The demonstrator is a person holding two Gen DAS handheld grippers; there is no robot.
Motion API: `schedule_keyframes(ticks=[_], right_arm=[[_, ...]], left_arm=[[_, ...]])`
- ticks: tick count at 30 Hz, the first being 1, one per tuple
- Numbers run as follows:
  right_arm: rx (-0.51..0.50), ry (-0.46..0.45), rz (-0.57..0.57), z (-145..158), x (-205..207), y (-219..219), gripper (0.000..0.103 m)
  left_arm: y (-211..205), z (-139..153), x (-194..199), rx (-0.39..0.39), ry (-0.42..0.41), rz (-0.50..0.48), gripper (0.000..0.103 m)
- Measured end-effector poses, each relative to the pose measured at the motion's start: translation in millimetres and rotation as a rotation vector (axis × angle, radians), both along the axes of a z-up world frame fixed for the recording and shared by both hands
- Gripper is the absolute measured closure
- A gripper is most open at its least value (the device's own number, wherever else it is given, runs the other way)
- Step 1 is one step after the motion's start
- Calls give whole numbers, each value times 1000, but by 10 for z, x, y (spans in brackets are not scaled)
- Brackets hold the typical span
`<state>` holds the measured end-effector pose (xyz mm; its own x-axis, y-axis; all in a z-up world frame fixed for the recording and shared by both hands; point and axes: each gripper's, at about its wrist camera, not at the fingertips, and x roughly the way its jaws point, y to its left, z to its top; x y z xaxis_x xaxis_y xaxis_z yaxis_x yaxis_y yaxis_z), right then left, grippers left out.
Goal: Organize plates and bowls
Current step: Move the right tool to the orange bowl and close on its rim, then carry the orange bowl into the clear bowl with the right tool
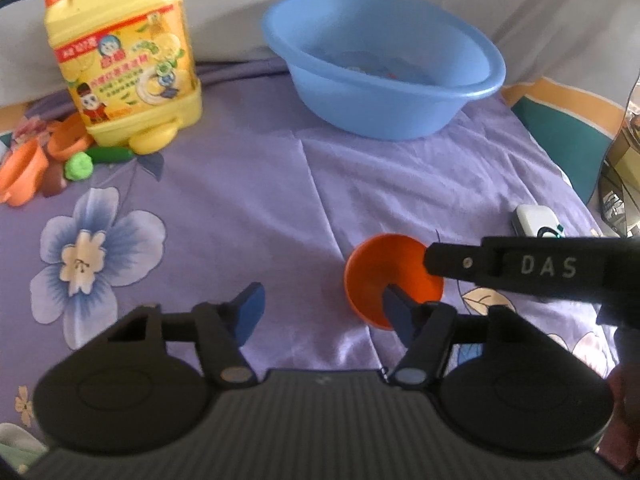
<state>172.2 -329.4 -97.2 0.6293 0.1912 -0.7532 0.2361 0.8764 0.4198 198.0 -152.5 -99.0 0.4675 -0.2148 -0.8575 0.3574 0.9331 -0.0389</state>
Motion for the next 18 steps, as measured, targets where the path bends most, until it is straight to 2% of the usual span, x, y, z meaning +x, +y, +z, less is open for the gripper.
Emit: schedule_keyframes(ticks=[2,5,9,11,18], right_arm=[[4,6,6,-48,23,17,78],[-1,11,15,-87,41,41,90],[-14,9,19,-131,53,91,95],[-15,4,15,-142,45,112,96],[-22,-1,20,-120,-16,123,96]], left_arm=[[-16,-44,20,-7,14,-3,51],[-44,-97,33,-18,33,-19,69],[-81,-138,24,-31,40,-43,87],[-104,-141,8,-31,39,-55,90],[-88,-96,-51,-21,34,-64,90]])
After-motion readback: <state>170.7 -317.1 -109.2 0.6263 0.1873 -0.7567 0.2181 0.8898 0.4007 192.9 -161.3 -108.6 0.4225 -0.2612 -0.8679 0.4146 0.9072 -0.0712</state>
